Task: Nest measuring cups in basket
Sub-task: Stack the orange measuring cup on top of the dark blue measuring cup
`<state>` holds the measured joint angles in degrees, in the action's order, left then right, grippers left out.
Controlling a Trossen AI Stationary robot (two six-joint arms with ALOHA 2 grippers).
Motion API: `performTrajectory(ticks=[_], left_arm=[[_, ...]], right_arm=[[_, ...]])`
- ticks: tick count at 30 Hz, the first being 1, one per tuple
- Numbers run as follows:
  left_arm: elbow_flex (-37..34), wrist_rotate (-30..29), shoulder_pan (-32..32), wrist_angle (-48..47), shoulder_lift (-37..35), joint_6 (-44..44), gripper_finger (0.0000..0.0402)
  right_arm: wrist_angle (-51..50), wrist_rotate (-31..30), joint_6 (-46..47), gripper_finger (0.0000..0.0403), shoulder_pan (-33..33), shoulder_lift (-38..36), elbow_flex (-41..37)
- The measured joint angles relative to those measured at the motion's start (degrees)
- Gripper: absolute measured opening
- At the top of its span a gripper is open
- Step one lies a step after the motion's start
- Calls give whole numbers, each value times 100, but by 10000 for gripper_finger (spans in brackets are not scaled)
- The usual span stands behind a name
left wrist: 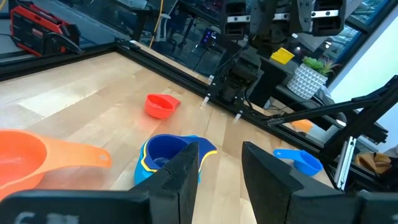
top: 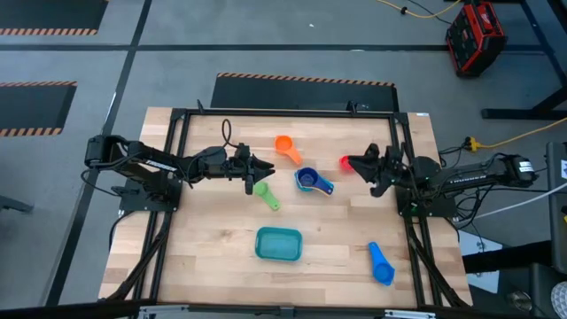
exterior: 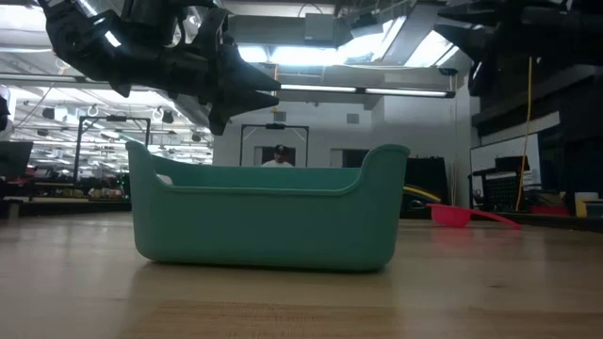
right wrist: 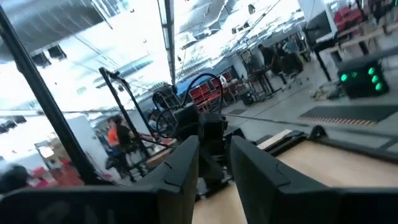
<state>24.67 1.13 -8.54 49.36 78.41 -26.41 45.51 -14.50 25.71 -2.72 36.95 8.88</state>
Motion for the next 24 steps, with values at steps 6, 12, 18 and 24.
performTrajectory(ticks=[6, 12, 18, 24], left_arm=[[-3, 0, 0, 0, 0, -2, 115], [-4, 0, 0, 0, 0, -4, 115], [-4, -2, 0, 0, 0, -4, 115], [-4, -4, 0, 1, 0, -7, 115]], right_arm=[[15, -166, -1075, 100, -2, 2, 0], [56, -466, -1891, 100, -2, 2, 0], [14, -448, -2326, 100, -2, 2, 0], [-369, -677, -2041, 100, -2, 7, 0]])
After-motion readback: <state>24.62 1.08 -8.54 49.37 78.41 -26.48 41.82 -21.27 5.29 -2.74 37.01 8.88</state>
